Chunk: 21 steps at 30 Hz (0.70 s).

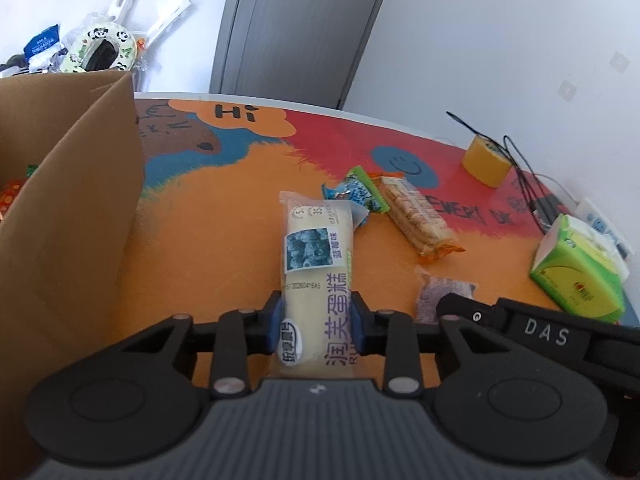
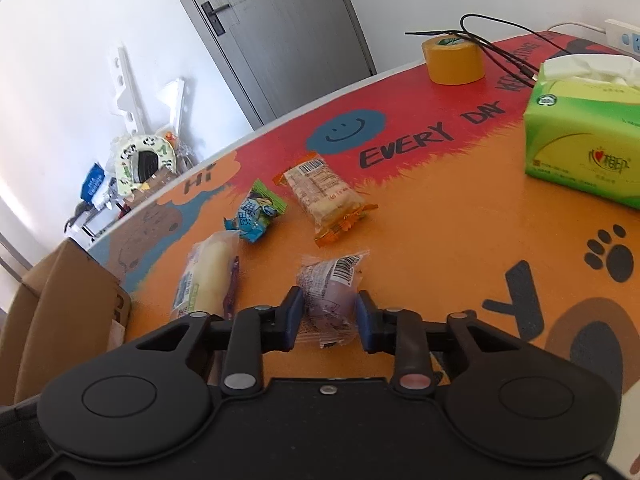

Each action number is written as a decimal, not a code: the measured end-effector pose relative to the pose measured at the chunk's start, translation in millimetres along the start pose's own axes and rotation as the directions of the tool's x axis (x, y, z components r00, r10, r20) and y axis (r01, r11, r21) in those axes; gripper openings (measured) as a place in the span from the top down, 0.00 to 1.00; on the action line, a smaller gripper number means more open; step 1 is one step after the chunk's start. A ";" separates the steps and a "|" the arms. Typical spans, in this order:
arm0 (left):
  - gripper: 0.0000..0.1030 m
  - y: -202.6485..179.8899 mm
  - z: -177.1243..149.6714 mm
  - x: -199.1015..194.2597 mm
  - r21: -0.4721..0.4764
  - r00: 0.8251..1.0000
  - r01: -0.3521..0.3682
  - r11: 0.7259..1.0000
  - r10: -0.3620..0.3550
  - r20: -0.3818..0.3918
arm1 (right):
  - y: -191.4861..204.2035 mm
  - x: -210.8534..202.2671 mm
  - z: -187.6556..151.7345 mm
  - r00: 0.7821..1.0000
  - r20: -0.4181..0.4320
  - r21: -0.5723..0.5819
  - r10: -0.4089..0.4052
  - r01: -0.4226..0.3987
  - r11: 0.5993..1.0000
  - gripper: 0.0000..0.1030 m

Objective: Organize snacks
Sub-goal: 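Grasp the clear brown snack packet with the right gripper while the left lifts the cake bag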

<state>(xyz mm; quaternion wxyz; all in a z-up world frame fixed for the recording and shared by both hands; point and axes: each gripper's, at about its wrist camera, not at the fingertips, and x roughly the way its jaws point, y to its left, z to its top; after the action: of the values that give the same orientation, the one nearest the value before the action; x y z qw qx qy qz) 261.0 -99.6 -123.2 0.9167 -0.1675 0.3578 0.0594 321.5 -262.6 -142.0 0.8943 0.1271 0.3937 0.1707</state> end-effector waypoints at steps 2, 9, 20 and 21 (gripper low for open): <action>0.70 -1.1 -0.6 -5.9 0.010 1.000 0.006 1.000 -0.006 0.020 | -0.5 -3.9 -0.8 1.000 0.006 0.004 0.002 -0.002 1.000 0.75; 0.70 -1.3 4.0 -29.3 0.020 0.998 0.025 0.999 -0.026 0.058 | 0.7 -16.5 -3.8 1.000 0.020 0.016 0.021 -0.021 1.000 0.90; 0.70 -1.1 6.5 -68.5 0.033 0.992 0.052 0.998 -0.056 0.118 | -5.0 -44.8 -11.1 0.998 0.048 0.052 0.048 -0.051 0.997 0.96; 0.70 -0.5 7.0 -72.6 0.030 0.991 0.054 0.998 -0.057 0.123 | -5.0 -47.9 -10.6 0.997 0.052 0.057 0.054 -0.057 0.997 0.97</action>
<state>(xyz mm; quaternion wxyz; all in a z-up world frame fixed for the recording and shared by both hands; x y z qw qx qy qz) 212.1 -96.8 -69.2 0.9406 -0.1611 0.2963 0.0396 284.3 -285.5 -119.1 0.8947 0.1685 0.3722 0.1805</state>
